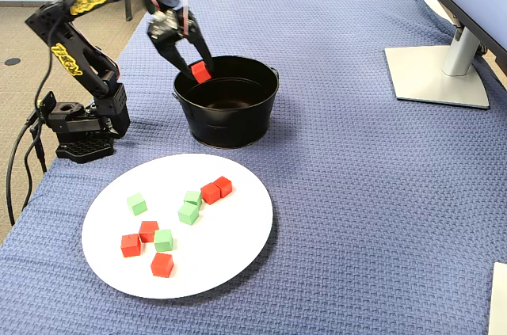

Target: Pick up the red cubes from the white plate and place them in the black recipient

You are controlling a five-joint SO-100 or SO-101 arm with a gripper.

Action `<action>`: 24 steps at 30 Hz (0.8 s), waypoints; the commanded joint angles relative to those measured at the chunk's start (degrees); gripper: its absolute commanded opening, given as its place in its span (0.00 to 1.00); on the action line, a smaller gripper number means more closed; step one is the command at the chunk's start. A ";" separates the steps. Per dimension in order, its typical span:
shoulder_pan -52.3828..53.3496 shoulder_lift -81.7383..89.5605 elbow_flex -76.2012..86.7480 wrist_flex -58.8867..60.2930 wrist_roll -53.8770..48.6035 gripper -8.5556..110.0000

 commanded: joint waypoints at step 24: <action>39.46 -22.24 -16.52 -8.70 22.59 0.21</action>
